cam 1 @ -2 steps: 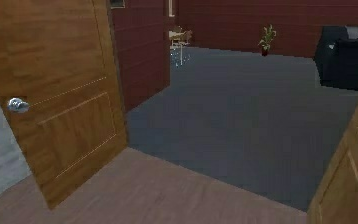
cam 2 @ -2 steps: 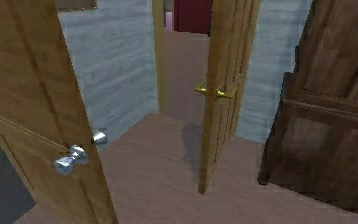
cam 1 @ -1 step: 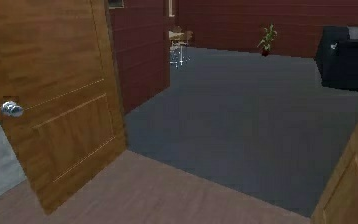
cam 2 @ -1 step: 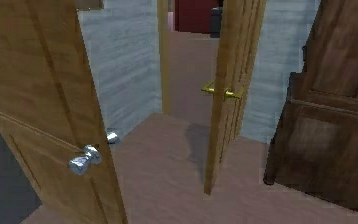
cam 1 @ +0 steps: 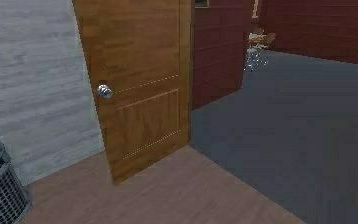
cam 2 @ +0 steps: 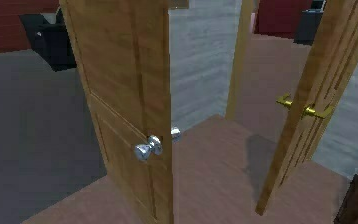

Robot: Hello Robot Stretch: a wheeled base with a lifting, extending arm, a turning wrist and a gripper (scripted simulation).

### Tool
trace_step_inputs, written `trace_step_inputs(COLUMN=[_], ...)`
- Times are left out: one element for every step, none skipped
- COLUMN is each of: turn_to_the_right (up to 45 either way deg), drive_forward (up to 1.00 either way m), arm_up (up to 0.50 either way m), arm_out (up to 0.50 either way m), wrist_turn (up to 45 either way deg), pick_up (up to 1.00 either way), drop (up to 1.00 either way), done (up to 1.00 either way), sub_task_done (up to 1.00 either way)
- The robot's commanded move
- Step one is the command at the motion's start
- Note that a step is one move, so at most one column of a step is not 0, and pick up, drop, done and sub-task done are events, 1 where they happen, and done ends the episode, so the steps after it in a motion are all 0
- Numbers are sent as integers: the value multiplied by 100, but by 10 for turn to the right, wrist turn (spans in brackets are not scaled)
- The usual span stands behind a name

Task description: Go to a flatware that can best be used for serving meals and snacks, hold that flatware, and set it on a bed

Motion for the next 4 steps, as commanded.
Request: trace_step_inputs(turn_to_the_right=[0,270,0,0], drive_forward=[15,0,100,100], arm_up=[0,0,0,0], arm_out=[0,0,0,0], wrist_turn=[0,0,0,0], pick_up=[0,0,0,0], drop=[0,0,0,0], done=[0,0,0,0], sub_task_done=[0,0,0,0])
